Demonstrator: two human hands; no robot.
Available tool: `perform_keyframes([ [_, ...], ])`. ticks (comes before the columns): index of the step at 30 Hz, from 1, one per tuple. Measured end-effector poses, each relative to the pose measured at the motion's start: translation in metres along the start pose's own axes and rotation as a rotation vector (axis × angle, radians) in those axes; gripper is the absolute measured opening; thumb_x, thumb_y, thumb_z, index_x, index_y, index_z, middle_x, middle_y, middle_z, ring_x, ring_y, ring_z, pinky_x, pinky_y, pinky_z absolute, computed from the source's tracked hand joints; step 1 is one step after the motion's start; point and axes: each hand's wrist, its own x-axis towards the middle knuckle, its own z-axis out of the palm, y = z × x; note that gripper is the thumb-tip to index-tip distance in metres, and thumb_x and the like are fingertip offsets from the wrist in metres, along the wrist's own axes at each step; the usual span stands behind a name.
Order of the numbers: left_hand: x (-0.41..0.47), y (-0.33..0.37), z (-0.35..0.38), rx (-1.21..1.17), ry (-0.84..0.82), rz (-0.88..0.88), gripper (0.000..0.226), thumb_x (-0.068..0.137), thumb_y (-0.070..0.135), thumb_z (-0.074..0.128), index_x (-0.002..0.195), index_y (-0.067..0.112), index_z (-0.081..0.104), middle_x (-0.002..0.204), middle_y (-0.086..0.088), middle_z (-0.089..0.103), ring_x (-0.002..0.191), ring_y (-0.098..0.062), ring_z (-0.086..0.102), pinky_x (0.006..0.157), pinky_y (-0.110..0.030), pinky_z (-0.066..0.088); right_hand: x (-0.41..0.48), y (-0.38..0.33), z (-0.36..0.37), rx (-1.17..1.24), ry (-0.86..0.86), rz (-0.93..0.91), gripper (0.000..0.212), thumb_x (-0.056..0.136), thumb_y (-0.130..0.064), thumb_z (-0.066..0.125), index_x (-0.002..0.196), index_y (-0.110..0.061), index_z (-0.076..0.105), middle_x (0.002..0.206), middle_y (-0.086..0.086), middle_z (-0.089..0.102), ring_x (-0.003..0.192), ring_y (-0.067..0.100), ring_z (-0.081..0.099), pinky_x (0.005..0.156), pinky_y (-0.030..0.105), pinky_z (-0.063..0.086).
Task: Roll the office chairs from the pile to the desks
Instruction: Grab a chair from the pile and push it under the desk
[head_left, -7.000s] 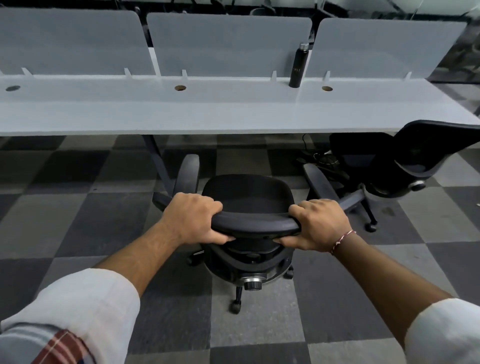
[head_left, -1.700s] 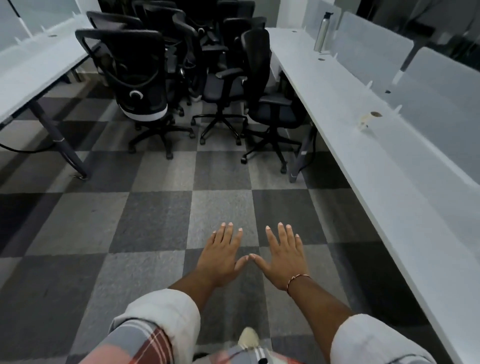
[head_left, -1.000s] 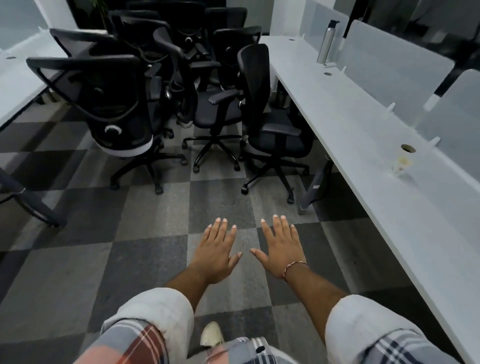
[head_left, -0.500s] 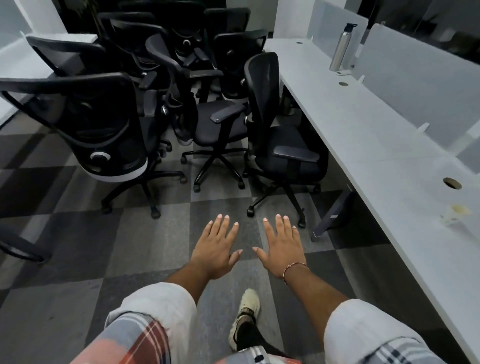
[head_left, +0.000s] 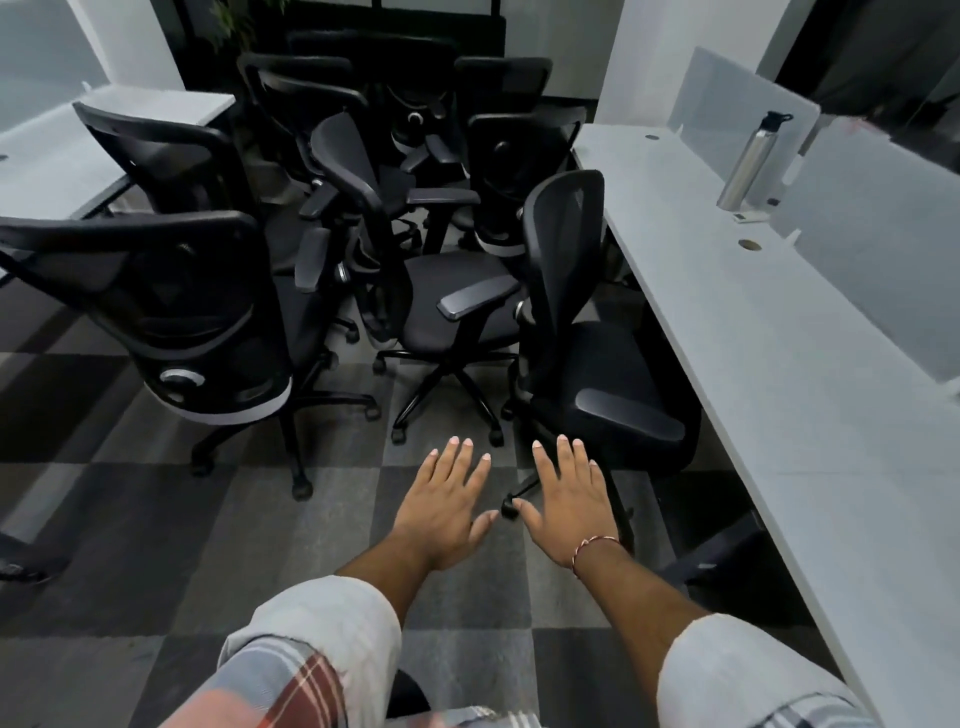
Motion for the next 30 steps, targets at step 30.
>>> perform_keyframes([
  [30,0.395,-0.205,-0.088,0.108,0.117,0.293,0.076,0.094,0.04,0.044,0.16,0.015,0.015,0.165,-0.016,0.018,0.154,-0.032,0.007,0.124,-0.047,0.001,0.406,0.009,-0.076,0.196,0.579,0.03,0.036,0.087,-0.032,0.059,0.118,-0.014,0.057,0.106,0.004,0.057,0.094,0.024,0.054,0.084,0.04,0.046],
])
